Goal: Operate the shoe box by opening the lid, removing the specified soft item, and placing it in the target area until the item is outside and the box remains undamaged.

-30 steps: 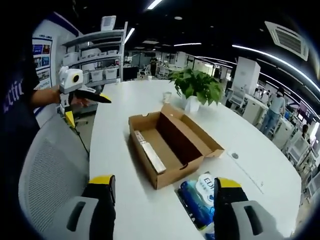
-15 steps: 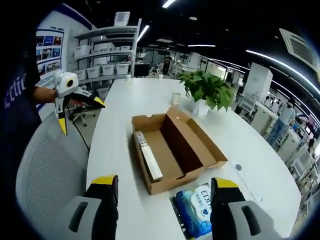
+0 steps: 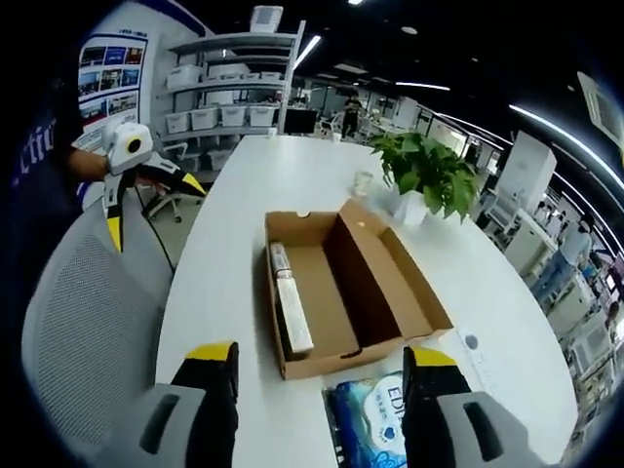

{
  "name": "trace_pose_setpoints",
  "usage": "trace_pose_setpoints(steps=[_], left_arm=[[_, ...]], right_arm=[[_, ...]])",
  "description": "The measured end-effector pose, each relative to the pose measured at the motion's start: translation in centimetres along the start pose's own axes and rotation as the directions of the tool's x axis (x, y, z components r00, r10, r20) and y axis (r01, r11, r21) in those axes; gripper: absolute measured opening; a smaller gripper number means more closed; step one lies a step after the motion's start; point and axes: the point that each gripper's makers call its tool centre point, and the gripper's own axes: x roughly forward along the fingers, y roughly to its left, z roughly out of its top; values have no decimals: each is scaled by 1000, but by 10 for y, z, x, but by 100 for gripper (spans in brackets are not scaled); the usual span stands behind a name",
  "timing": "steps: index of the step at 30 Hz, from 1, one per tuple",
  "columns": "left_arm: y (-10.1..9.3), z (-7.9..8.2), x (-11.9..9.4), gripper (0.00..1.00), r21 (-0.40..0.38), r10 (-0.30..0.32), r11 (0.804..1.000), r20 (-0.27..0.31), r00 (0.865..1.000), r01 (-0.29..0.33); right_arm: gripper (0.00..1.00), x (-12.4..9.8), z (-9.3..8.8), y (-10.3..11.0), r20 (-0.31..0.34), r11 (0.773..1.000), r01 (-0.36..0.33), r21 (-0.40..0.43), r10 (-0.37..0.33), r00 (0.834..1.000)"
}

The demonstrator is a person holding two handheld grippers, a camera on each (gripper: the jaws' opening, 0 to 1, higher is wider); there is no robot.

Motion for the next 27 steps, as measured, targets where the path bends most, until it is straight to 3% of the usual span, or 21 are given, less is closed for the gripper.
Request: trace_pose_setpoints(steps=[8, 27], left_arm=[[4, 3, 3, 99, 3, 38, 999, 36, 999, -38], [7, -6, 11, 99, 4, 42, 999, 36, 998, -42]], right_arm=[[63, 13, 1, -6, -10, 1000, -12, -17, 12, 1000], [56, 48, -6, -12, -51, 997, -49, -60, 46, 998]])
